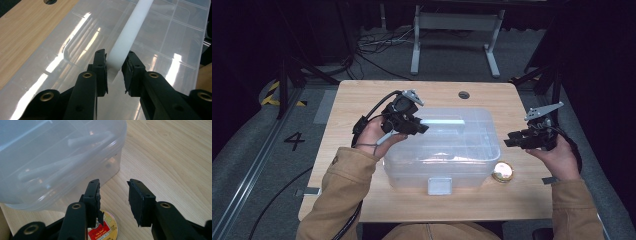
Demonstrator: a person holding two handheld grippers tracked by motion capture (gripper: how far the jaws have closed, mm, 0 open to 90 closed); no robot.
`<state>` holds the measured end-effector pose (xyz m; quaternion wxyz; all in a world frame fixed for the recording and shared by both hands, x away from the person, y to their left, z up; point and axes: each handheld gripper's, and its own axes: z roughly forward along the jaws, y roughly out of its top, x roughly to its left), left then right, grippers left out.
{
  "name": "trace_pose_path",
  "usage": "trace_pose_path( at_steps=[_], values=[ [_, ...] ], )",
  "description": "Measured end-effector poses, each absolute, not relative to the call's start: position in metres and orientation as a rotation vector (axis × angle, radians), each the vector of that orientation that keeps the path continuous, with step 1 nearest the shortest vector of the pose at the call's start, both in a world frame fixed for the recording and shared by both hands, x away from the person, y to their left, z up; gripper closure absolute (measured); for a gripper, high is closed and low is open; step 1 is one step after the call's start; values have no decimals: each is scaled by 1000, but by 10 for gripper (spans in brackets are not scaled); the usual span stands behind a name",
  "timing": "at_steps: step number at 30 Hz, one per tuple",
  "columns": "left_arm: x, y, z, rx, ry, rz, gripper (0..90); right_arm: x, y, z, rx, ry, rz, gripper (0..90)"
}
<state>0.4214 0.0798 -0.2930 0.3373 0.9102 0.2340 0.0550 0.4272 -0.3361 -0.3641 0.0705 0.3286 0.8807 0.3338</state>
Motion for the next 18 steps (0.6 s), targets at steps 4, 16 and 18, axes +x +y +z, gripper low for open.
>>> trace_pose_path(
  at_steps=[4, 16, 18],
  values=[
    [424, 80, -291, 2385, 590, 145, 752, 425, -336, -362, 971, 2646, 1026, 625],
    [442, 82, -277, 2366, 622, 90, 755, 414, -344, -355, 961, 2616, 1075, 640],
    [445, 83, -275, 2365, 626, 74, 754, 411, -345, -353, 956, 2616, 1096, 661]
  ],
)
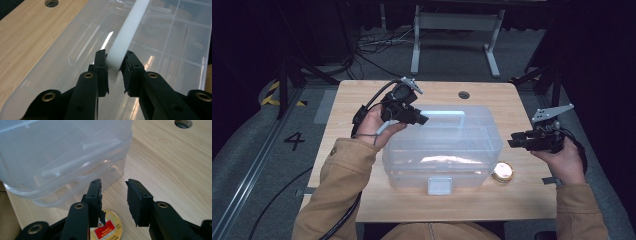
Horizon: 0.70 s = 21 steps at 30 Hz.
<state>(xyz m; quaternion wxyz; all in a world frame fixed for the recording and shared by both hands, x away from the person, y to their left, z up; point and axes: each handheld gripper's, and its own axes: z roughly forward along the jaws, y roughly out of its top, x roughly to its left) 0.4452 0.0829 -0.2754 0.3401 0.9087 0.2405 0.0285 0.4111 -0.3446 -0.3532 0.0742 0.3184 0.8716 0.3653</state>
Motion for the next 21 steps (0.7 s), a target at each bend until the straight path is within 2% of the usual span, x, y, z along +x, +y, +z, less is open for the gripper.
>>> trace_pose_path(
  at_steps=[2, 9, 21],
  values=[
    [447, 83, -274, 2362, 626, 67, 754, 410, -345, -353, 949, 2616, 1105, 679],
    [457, 84, -268, 2359, 629, 46, 753, 398, -344, -350, 830, 2650, 1153, 885],
    [469, 85, -260, 2361, 638, 32, 751, 388, -331, -352, 682, 2753, 1199, 899]
  ],
)
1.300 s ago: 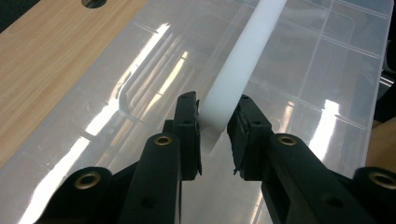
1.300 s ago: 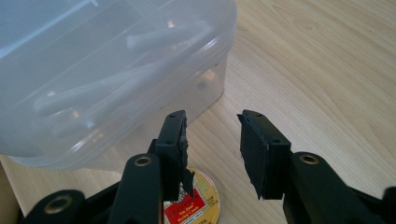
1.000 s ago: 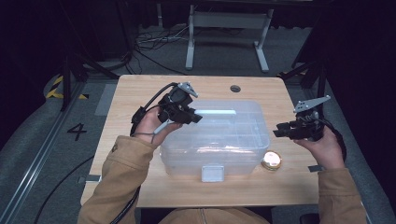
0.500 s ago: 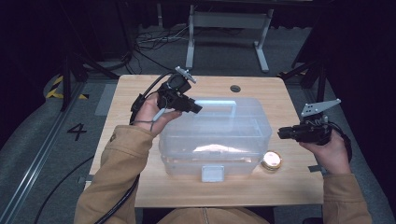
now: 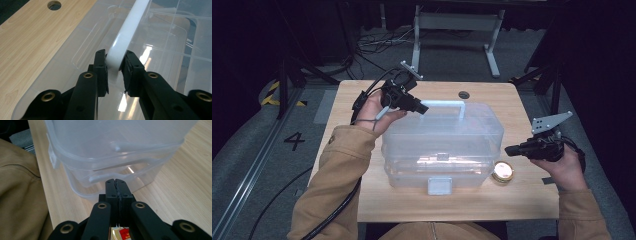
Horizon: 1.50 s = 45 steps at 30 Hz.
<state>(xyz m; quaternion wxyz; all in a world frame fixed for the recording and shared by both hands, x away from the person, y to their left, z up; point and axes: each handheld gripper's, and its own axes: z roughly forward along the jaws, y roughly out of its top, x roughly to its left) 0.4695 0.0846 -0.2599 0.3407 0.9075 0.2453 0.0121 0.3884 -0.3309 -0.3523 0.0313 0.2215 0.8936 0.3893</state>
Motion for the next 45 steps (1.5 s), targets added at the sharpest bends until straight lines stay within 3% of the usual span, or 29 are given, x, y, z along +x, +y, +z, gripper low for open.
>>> trace_pose_path(
  at_steps=[25, 33, 45],
  values=[
    [471, 88, -254, 2355, 667, 48, 743, 387, -315, -353, 631, 2766, 1303, 900],
    [455, 109, -231, 2253, 655, 75, 615, 387, -314, -353, 641, 2754, 1317, 900],
    [408, 131, -207, 2206, 586, 103, 720, 390, -317, -347, 672, 2669, 1410, 900]
  ],
)
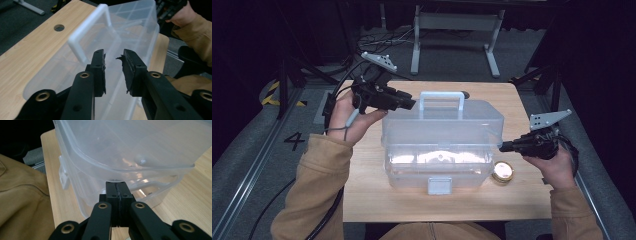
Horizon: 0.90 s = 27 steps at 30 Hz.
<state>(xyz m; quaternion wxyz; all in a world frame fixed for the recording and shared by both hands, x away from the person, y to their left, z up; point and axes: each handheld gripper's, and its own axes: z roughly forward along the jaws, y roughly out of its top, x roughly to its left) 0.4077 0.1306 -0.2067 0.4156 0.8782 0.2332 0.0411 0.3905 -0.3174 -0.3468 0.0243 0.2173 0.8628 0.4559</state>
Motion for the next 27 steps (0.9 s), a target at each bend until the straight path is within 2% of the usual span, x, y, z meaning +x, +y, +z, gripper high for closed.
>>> trace_pose_path(
  at_steps=[13, 27],
  values=[
    [373, 131, -227, 2207, 542, 70, 768, 397, -320, -339, 771, 2535, 1529, 900],
    [365, 141, -262, 2116, 565, 50, 793, 399, -321, -335, 832, 2408, 1594, 900]
  ],
)
